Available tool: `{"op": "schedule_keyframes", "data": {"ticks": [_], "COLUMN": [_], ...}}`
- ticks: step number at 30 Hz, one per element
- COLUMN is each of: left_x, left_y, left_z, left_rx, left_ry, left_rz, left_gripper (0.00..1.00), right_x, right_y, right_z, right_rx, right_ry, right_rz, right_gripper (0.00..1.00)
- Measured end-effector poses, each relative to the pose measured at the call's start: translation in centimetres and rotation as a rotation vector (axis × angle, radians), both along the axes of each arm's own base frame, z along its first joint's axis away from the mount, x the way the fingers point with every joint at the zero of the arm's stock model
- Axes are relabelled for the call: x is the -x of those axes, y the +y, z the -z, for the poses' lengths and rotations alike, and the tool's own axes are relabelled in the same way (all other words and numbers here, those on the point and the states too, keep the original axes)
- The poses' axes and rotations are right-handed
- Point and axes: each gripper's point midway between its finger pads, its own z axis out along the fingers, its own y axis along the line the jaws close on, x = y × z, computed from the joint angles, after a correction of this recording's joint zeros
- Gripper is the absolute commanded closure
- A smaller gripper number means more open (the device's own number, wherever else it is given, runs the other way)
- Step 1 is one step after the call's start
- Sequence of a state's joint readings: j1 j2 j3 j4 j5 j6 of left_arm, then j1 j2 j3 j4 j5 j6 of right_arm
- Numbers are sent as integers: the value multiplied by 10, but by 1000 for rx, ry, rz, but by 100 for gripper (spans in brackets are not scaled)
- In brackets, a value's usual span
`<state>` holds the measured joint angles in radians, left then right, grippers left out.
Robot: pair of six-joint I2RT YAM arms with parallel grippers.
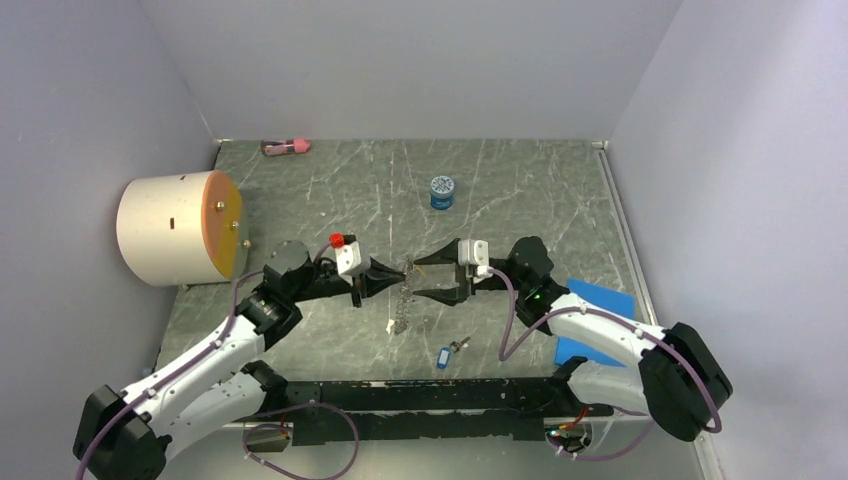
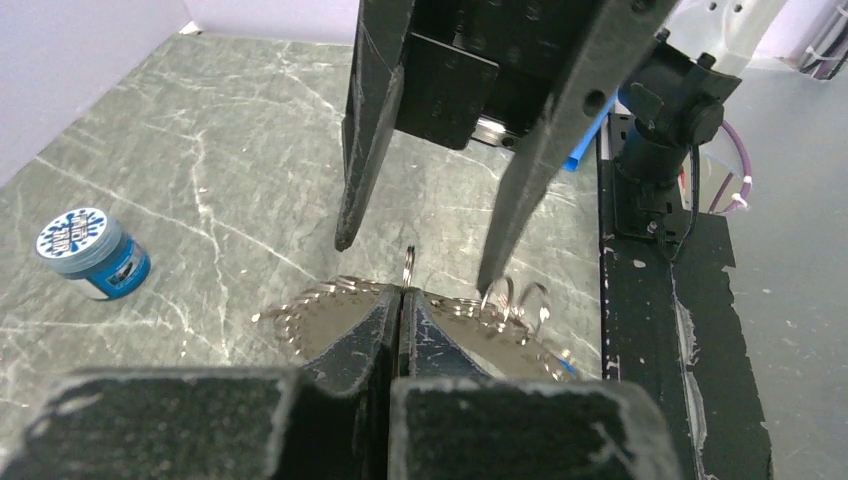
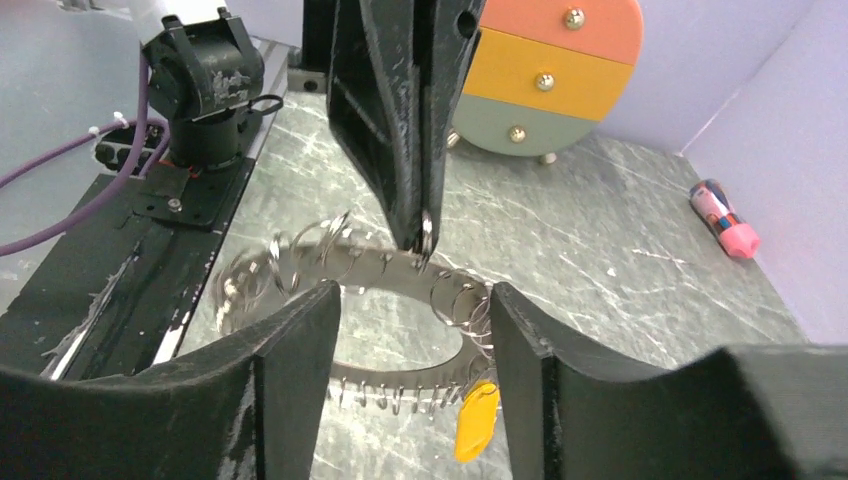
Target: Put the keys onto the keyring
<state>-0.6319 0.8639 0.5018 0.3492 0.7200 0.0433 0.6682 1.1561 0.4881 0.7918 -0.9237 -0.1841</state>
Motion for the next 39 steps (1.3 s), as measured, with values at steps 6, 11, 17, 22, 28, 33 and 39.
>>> {"op": "schedule_keyframes", "data": {"ticks": [6, 11, 17, 22, 28, 33, 39], "left_x": [-4, -8, -13, -17, -24, -28, -25], "left_y": [7, 14, 24, 31, 38, 42, 46], "left_z": [-5, 2, 13, 24, 33, 36, 38], "left_rx": [-105, -243, -393, -517, -652, -722, -762], "left_ry": [55, 122, 176, 234, 301, 339, 352], "left_rz": [-36, -64, -82, -87, -91, -98, -93], "left_gripper": [98, 97, 97, 97, 97, 97, 98], "right_x": [-1, -10, -21, -26, -28, -27, -28], "right_y": [-4, -3, -2, 3, 15, 27, 43], "right_z": [8, 11, 11, 14, 21, 27, 25], "right_rx": [41, 74, 77, 85, 69, 55, 35], "right_ry": [35, 113, 151, 181, 220, 260, 272], "right_rz": [26, 77, 128, 124, 84, 45, 4], "right_gripper": [29, 29, 37, 47, 51, 55, 58]}}
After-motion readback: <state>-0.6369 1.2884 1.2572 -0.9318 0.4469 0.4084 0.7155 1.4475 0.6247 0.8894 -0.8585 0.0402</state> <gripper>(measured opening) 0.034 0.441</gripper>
